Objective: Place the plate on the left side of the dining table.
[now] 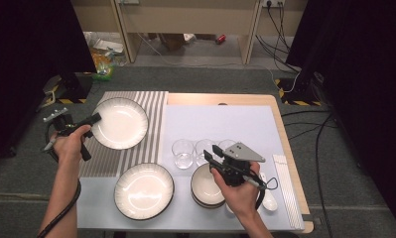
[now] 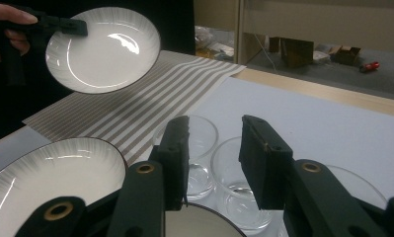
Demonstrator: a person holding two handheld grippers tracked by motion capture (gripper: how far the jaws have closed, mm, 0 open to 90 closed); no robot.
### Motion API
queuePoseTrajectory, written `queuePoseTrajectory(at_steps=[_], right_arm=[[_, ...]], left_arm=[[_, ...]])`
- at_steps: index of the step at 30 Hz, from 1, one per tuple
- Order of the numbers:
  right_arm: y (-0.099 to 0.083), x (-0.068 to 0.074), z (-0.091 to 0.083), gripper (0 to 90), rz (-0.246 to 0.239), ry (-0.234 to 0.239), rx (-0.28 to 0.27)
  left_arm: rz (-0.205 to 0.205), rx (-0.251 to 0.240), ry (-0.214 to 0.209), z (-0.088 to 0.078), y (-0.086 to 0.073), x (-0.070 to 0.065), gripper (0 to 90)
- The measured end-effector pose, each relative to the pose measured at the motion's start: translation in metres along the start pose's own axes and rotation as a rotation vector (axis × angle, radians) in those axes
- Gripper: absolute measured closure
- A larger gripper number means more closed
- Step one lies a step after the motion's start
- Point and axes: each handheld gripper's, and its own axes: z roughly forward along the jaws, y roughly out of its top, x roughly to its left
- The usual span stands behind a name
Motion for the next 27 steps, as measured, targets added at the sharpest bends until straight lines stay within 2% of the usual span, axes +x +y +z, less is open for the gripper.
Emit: queuePoseTrajectory(at_steps=[7, 9, 15, 23, 27], right_arm=[[0.000, -0.001, -0.001, 64.2, 0.004, 0.001, -0.003], [-0.001, 0.000, -0.001, 64.2, 0.016, 0.000, 0.002], [-0.002, 0.000, 0.002, 64.2, 0.006, 0.004, 0.010], [-0.002, -0.001, 0.002, 64.2, 0.011, 0.002, 0.009], [-0.003, -0.001, 0.002, 64.2, 0.010, 0.002, 0.009]], left_arm=[[-0.004, 0.013, 0.022, 0.013, 0.002, 0.008, 82.9], [-0.010, 0.015, 0.031, 0.017, 0.002, 0.010, 82.9], [-0.032, 0.031, 0.057, 0.031, 0.001, 0.018, 82.9], [-0.049, 0.058, 0.084, 0.051, -0.005, 0.029, 82.7], [-0.073, 0.068, 0.096, 0.059, -0.011, 0.035, 82.9]])
